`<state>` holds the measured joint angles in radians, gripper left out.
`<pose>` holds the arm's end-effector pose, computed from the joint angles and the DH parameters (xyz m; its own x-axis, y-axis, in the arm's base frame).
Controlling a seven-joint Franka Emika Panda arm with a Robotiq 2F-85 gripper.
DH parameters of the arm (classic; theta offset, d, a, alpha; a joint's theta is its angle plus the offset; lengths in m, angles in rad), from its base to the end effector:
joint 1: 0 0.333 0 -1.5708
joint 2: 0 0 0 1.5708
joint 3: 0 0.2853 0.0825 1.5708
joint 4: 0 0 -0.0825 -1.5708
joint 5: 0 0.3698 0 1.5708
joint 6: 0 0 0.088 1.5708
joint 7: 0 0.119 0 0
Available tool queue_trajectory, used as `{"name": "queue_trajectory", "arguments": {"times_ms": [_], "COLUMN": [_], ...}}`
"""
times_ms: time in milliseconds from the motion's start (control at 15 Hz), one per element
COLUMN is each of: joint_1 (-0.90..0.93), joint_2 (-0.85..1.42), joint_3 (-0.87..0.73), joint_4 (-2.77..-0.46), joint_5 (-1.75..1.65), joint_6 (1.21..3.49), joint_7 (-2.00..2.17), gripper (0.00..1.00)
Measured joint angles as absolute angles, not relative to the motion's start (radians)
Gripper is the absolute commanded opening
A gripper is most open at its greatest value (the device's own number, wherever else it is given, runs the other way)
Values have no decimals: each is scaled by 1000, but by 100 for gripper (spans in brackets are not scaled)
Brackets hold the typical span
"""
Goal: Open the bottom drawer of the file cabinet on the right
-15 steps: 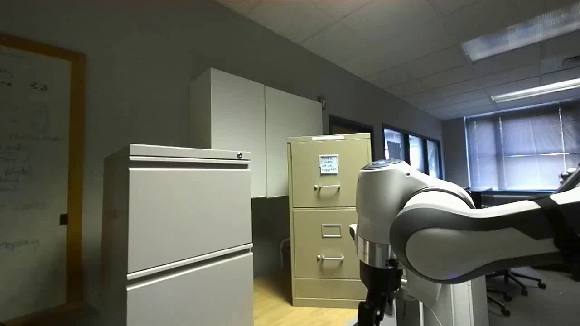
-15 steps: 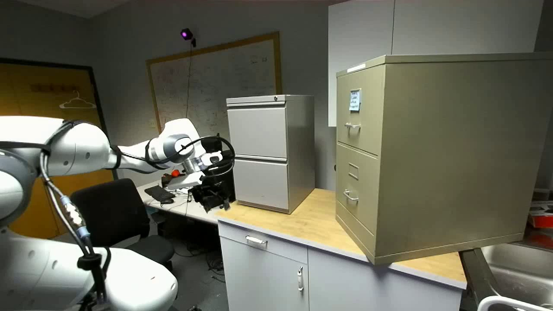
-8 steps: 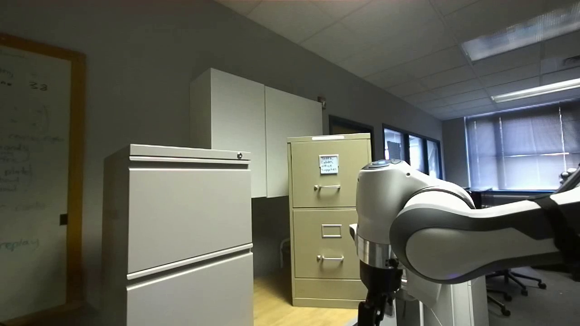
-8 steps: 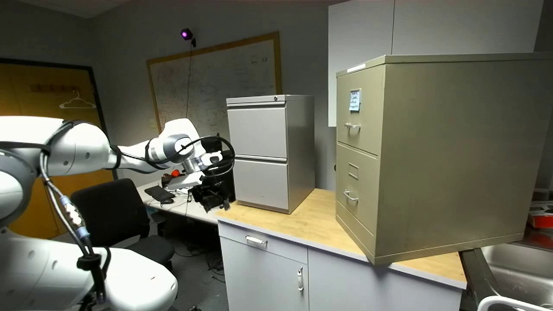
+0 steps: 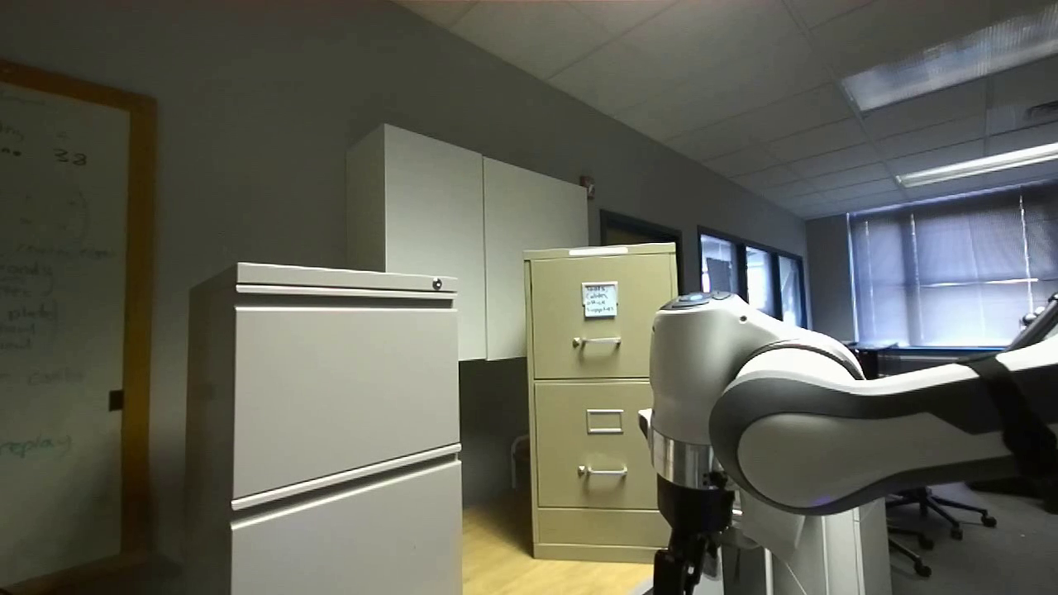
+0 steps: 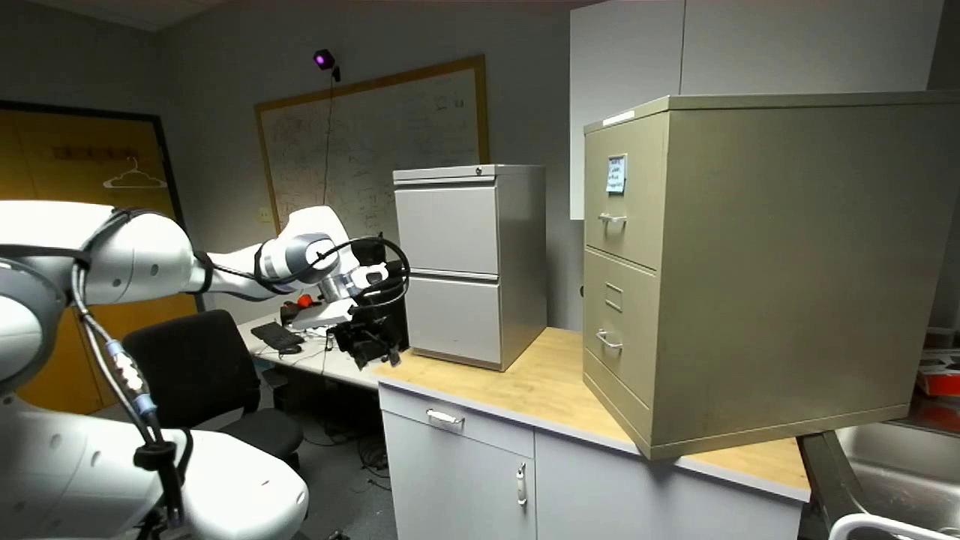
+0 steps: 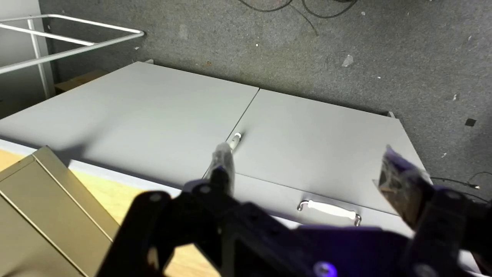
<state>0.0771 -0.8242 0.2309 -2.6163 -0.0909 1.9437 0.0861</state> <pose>0.3193 0.0944 0.4773 0.9675 0.2034 0.1502 0.1635 -0.9563 0.2423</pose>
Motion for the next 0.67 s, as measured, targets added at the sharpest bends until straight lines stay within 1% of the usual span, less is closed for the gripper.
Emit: {"name": "queue_trajectory", "arguments": {"times_ms": [200, 400, 667], "joint_1": [53, -14, -111], "joint_2": [-811, -782, -707], "joint_3": [189, 131, 47], "joint_4": [-2613, -2599, -2564], "joint_5": [-90, -90, -84], "joint_6": [1954, 1983, 2119], "joint_7": [124, 179, 228], "gripper": [100, 100, 100]}}
